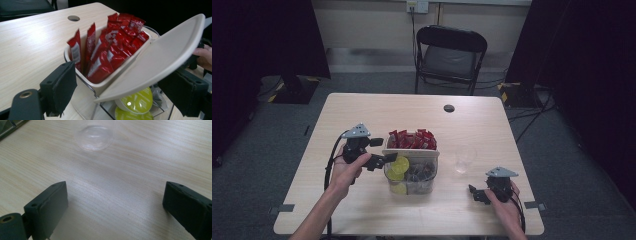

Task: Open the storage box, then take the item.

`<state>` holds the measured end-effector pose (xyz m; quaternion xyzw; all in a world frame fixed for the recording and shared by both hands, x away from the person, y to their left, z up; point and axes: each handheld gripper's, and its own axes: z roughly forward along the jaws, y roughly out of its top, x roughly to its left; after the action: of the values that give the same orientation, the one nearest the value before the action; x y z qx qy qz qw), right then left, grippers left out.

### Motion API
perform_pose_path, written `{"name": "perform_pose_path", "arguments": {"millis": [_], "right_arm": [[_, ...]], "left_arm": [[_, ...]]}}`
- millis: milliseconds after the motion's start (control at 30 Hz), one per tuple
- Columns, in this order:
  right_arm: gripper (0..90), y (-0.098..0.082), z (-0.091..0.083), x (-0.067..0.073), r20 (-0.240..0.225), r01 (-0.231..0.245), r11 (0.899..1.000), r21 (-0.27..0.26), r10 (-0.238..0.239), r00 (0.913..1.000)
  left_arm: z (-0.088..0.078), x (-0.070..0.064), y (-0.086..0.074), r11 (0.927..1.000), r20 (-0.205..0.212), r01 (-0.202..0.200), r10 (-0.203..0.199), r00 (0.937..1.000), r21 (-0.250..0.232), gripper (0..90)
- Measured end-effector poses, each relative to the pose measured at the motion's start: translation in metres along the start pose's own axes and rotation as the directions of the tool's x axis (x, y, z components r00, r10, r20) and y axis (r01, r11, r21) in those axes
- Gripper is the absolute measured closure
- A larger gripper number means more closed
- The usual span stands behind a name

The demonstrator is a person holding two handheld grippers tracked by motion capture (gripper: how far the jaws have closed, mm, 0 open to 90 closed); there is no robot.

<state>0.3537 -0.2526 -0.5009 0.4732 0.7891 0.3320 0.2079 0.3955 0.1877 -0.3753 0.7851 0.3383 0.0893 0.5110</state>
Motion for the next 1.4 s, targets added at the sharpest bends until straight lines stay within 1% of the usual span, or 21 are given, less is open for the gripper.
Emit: {"name": "perform_pose_path", "arguments": {"millis": [67, 133, 200, 233, 267, 300, 333, 400, 500, 633, 733, 800, 833, 867, 933, 967, 1000, 1133, 1267, 1333, 1400], "right_arm": [[5.4, 0.000, 0.000, 0.000, -0.001, -0.001, 1.000, 0.000, 0.001, 1.0000], [5.3, 0.000, 0.000, 0.000, -0.001, 0.002, 1.000, 0.000, -0.002, 1.0000], [5.2, 0.000, 0.000, 0.000, -0.001, 0.002, 1.000, 0.001, -0.002, 1.0000], [5.1, 0.000, 0.000, 0.000, -0.001, 0.000, 1.000, 0.002, 0.000, 1.0000], [5.1, 0.000, 0.001, 0.000, -0.002, -0.001, 1.000, 0.001, 0.001, 1.0000], [5.0, 0.000, 0.000, 0.000, -0.002, -0.001, 1.000, 0.002, 0.001, 1.0000], [5.0, 0.000, 0.000, -0.001, -0.002, 0.001, 1.000, 0.002, -0.001, 1.0000], [4.9, 0.000, 0.001, -0.001, -0.003, 0.001, 1.000, 0.001, 0.000, 1.0000], [5.0, 0.000, 0.001, -0.001, -0.003, 0.000, 1.000, 0.001, 0.000, 1.0000], [4.9, 0.001, 0.001, -0.001, -0.003, 0.001, 1.000, 0.001, -0.001, 1.0000], [4.9, 0.001, 0.001, -0.001, -0.003, 0.002, 1.000, 0.001, -0.002, 1.0000], [5.4, 0.001, 0.000, -0.001, -0.007, 0.000, 1.000, 0.004, 0.000, 1.0000], [6.4, 0.001, 0.000, -0.001, -0.011, 0.000, 1.000, 0.007, 0.001, 0.9999], [8.6, 0.001, 0.000, -0.001, -0.019, 0.004, 1.000, 0.004, -0.004, 0.9998], [17.2, 0.003, -0.004, 0.000, -0.013, 0.002, 1.000, 0.001, -0.002, 0.9999], [13.8, 0.003, -0.006, 0.000, -0.018, 0.001, 1.000, -0.015, -0.001, 0.9998], [14.1, 0.004, -0.007, 0.000, -0.019, -0.006, 1.000, -0.020, 0.005, 0.9998], [14.3, 0.004, -0.009, 0.002, -0.048, 0.000, 1.000, -0.022, -0.001, 0.9989], [15.8, 0.007, -0.015, 0.005, -0.064, 0.001, 0.999, -0.043, -0.004, 0.9979], [16.9, 0.009, -0.018, 0.007, -0.075, 0.003, 0.999, -0.050, -0.007, 0.9971], [18.8, 0.012, -0.020, 0.010, -0.097, 0.002, 0.999, -0.052, -0.007, 0.9952]], "left_arm": [[0.000, 0.001, 0.002, 1.0000, 0.000, 0.001, -0.001, 1.0000, -0.002, 15.5], [0.000, 0.005, 0.004, 0.9999, -0.002, 0.016, -0.016, 0.9999, -0.002, 15.5], [0.000, 0.007, 0.006, 0.9999, -0.011, 0.011, -0.011, 0.9999, -0.008, 15.6], [-0.001, 0.008, 0.005, 0.9996, -0.018, 0.021, -0.021, 0.9996, -0.020, 15.6], [0.002, 0.010, 0.004, 0.9993, -0.009, 0.034, -0.034, 0.9994, -0.018, 15.6], [0.002, 0.010, 0.004, 0.9997, -0.016, 0.023, -0.024, 0.9996, -0.002, 15.7], [0.003, 0.011, 0.003, 0.9998, -0.021, 0.016, -0.016, 0.9997, -0.010, 15.6], [0.004, 0.013, 0.002, 0.9991, -0.026, 0.039, -0.039, 0.9989, -0.015, 15.6], [0.003, 0.017, 0.002, 0.9980, -0.049, 0.054, -0.055, 0.9972, -0.034, 15.8], [0.002, 0.020, 0.002, 0.9971, -0.046, 0.070, -0.071, 0.9964, -0.030, 15.9], [0.004, 0.021, 0.002, 0.9973, -0.050, 0.068, -0.070, 0.9963, -0.027, 15.8], [0.007, 0.023, 0.001, 0.9976, -0.037, 0.067, -0.068, 0.9970, -0.017, 14.9], [0.008, 0.023, 0.001, 0.9974, -0.035, 0.069, -0.070, 0.9969, -0.018, 14.4], [0.008, 0.024, 0.001, 0.9982, -0.037, 0.059, -0.060, 0.9975, -0.012, 14.1], [0.007, 0.023, 0.003, 0.9986, -0.044, 0.052, -0.053, 0.9976, -0.005, 14.3], [0.007, 0.022, 0.003, 0.9985, -0.047, 0.054, -0.055, 0.9974, -0.010, 14.6], [0.008, 0.022, 0.003, 0.9987, -0.045, 0.050, -0.051, 0.9977, -0.010, 14.8], [0.008, 0.021, 0.004, 0.9985, -0.048, 0.055, -0.055, 0.9973, -0.001, 14.6], [0.009, 0.021, 0.004, 0.9982, -0.044, 0.060, -0.060, 0.9972, -0.002, 14.6], [0.009, 0.022, 0.004, 0.9982, -0.041, 0.059, -0.059, 0.9974, 0.009, 14.2], [0.010, 0.023, 0.003, 0.9983, -0.036, 0.058, -0.058, 0.9977, 0.008, 14.0]]}}
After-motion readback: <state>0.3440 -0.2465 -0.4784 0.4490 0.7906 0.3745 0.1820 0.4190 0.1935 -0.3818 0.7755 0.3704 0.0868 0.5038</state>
